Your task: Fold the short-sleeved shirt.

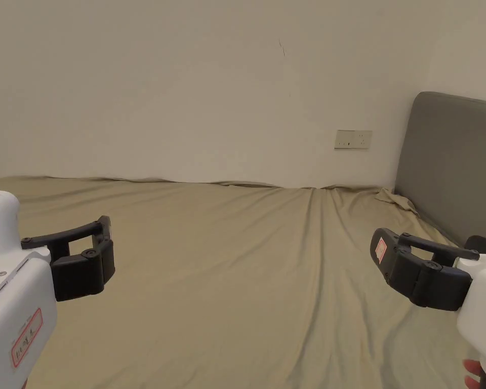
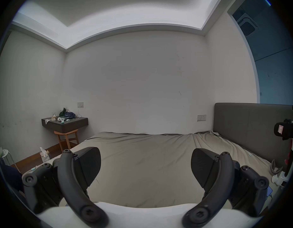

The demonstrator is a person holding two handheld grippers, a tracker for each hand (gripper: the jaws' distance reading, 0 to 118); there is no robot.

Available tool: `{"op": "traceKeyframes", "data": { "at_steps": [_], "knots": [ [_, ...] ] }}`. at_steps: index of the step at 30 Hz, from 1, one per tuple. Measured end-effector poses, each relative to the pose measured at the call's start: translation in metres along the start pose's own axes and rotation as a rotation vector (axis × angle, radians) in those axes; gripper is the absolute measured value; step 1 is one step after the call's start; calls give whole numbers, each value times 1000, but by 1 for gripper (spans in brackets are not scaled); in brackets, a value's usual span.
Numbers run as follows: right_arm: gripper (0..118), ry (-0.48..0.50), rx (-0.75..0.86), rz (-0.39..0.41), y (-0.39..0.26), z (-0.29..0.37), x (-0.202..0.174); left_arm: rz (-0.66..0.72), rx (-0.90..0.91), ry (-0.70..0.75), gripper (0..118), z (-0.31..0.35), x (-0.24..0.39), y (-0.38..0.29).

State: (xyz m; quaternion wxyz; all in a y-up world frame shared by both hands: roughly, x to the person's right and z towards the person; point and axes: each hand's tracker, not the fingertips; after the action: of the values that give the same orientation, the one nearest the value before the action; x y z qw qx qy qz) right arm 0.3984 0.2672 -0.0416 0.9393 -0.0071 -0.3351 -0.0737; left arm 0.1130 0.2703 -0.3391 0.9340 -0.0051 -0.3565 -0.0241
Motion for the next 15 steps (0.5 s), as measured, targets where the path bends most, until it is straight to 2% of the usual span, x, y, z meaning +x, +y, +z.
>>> {"op": "traceKeyframes", "data": {
  "at_steps": [3,9,11,13,15],
  "knots": [
    [118,-46,-23,-1,2,-2,-4,-2,1,-9,116,0,2,0],
    [118,-27,-28,-5,6,0,-3,-10,-3,-23,116,-2,6,-1],
    [118,-51,-4,7,8,2,-4,-13,-2,-26,116,-1,6,-1],
    [118,-100,9,90,10,3,-8,-15,1,-27,116,-1,6,-1],
    [118,-210,41,160,7,2,-15,-13,3,-24,116,-1,5,-1]
  ]
}}
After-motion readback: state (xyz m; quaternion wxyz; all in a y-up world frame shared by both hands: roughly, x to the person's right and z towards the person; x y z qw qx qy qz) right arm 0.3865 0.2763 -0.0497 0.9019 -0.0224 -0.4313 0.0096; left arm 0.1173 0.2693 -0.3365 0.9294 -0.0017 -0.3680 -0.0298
